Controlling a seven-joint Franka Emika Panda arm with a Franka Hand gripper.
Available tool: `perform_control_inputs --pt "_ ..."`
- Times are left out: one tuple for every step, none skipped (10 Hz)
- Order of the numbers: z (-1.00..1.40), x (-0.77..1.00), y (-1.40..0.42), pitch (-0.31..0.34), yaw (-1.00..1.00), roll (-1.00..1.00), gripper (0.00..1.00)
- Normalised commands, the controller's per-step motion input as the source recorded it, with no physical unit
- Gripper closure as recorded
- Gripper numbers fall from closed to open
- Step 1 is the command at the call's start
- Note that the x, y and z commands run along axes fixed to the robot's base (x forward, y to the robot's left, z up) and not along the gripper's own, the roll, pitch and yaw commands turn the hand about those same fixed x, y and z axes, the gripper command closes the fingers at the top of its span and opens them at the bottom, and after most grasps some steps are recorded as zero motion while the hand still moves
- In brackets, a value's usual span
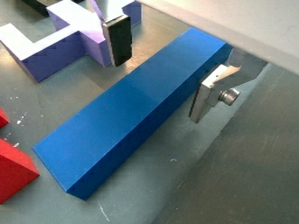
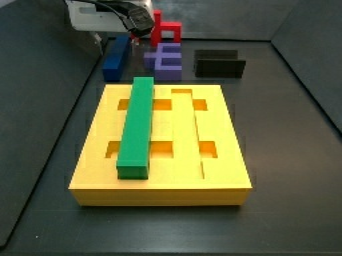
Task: Pick up the blue object. Move up. Move to above the board. Insert the blue object.
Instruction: Pick up the blue object.
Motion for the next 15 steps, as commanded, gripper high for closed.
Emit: perform_control_inputs --pt "0.0 0.0 0.0 0.0 0.0 0.0 0.0" --pt "0.0 0.0 0.0 0.0 0.0 0.0 1.0" --pt "0.0 0.0 0.0 0.0 0.0 0.0 1.0" --pt "0.0 0.0 0.0 0.0 0.0 0.0 1.0" --pt "0.0 0.0 0.0 0.0 0.0 0.0 1.0" --pt "0.0 0.0 0.0 0.0 0.0 0.0 1.0" --pt "0.0 0.0 0.0 0.0 0.0 0.0 1.0" --pt "0.0 0.0 0.0 0.0 0.0 0.0 1.0" --pt "0.0 0.0 0.0 0.0 0.0 0.0 1.0" --pt "0.0 0.0 0.0 0.0 0.0 0.0 1.0" --pt "0.0 0.0 0.0 0.0 0.0 0.0 1.0" --pt "0.0 0.0 0.0 0.0 0.0 0.0 1.0" --pt "0.0 0.0 0.0 0.0 0.0 0.0 1.0" --pt "0.0 0.0 0.0 0.0 0.0 0.0 1.0" --pt "0.0 0.0 0.0 0.0 0.0 0.0 1.0"
